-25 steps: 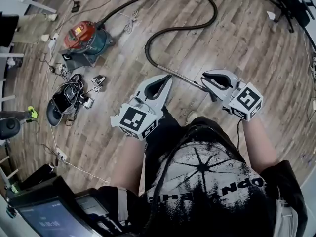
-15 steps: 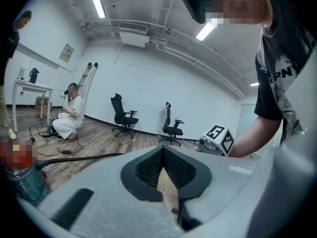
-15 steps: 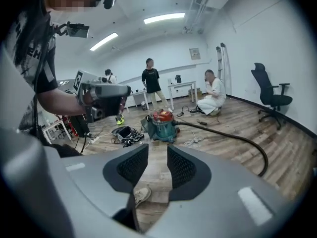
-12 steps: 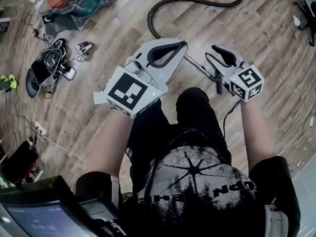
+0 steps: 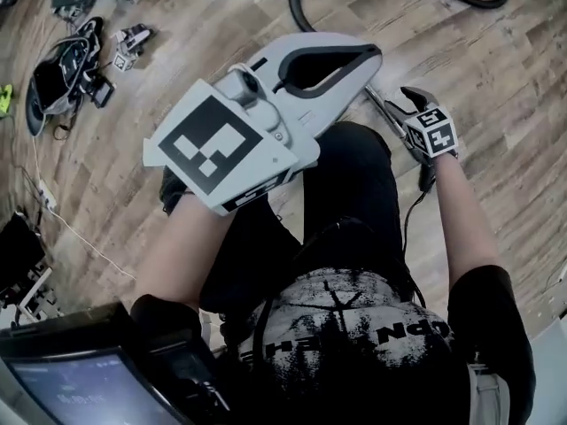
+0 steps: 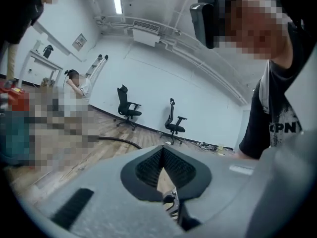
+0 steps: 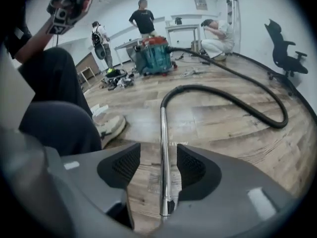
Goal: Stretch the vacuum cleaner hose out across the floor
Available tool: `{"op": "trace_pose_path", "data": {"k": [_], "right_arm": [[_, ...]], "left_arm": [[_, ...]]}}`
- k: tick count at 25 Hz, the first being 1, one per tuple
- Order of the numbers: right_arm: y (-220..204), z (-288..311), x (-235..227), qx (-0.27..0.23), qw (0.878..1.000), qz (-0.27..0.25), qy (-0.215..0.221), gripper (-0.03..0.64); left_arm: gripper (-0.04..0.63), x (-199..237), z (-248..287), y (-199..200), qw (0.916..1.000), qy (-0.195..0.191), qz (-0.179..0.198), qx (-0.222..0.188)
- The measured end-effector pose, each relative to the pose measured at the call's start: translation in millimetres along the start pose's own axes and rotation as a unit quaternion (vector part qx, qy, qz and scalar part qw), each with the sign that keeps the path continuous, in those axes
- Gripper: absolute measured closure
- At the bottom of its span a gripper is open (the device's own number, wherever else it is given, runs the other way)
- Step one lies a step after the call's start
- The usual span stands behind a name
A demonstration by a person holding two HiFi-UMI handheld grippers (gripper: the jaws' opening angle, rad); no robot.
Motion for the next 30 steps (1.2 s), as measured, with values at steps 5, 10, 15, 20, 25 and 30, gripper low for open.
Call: {"op": "trace_pose_path", "data": {"k": [5, 10, 15, 20, 25, 30], "right_arm": [[-72, 101, 12, 0.069, 0.996, -0.025, 0.049, 0.388], [-116, 166, 11, 0.113, 0.992, -0.007, 0.053, 0.397], [-113, 174, 7, 0.148, 0.988, -0.01, 0.045, 0.439], [-111, 175, 9, 0.154, 0.988, -0.018, 0.024, 0.44], [-112, 175, 6, 0.187, 0.982, -0.029, 0.011, 0.442], [-113, 174, 7, 0.195, 0.98, -0.023, 0.022, 0.44]], "left_arm": [[0.594, 10, -13, -45, 0.9961, 0.071, 0.045, 0.026], [0.594, 27, -46, -82, 0.9857, 0.158, 0.047, 0.034], [0.594, 22, -59, -65, 0.9816, 0.188, 0.031, -0.004], [0.594, 20, -61, -59, 0.9805, 0.194, 0.03, -0.011], [0.594, 19, -60, -58, 0.9809, 0.191, 0.034, -0.008], [0.594, 21, -60, -63, 0.9825, 0.182, 0.037, 0.0]]}}
Point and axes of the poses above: the fingertips, and each gripper's own axes: z forward along the fingers, x to its left, y out of its top, the point moved 4 cm from there along -z, backward along the fingers, and after that the axes turned 15 degrees about -z, right-handed, at the moved point
